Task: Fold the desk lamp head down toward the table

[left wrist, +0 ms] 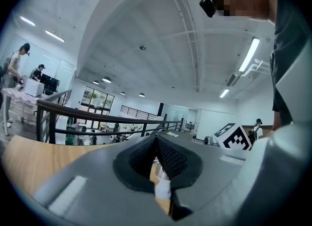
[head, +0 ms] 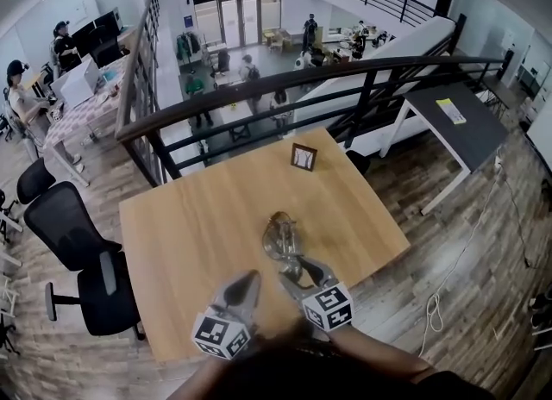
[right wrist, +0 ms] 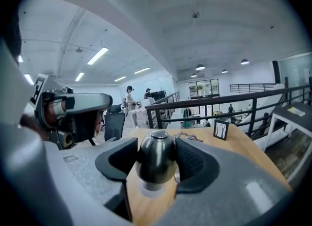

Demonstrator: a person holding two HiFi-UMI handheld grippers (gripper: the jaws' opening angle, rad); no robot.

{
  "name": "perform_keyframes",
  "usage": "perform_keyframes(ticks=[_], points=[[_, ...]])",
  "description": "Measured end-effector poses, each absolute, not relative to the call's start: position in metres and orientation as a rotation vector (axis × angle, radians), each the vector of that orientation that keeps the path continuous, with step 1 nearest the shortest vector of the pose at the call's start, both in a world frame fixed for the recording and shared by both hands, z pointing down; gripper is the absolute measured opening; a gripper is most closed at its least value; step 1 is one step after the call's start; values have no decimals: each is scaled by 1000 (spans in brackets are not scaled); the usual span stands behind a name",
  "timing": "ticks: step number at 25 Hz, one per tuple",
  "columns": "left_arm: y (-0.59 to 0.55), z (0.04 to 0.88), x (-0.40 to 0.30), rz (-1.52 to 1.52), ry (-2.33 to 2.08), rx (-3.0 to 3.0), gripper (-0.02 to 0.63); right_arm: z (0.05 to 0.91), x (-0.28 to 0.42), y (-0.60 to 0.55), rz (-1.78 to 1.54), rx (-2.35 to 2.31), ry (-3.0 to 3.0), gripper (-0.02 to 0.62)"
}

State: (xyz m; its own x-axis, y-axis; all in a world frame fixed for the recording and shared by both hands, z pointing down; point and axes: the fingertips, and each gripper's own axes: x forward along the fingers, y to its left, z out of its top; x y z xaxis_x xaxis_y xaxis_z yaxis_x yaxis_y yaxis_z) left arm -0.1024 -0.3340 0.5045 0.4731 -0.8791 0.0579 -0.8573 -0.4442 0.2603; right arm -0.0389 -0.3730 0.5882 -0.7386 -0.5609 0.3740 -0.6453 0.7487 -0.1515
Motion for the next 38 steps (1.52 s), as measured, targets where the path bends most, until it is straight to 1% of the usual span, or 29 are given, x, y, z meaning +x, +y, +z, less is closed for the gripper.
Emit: perform_keyframes(ticks=[7, 20, 27, 38], points=[[-323, 514, -112, -95, -1442, 2476, 2, 636, -41, -355, 362, 959, -2535, 229], [-301, 531, -141, -5, -1430, 2454, 2, 760, -54, -359, 42, 962, -2268, 225], [-290, 538, -164, 24, -1474, 2428, 2, 790, -56, -370, -40, 1011, -2213, 222], [-281, 539, -172, 14, -1463, 2420, 2, 815, -56, -387, -69, 1046, -2135, 215]])
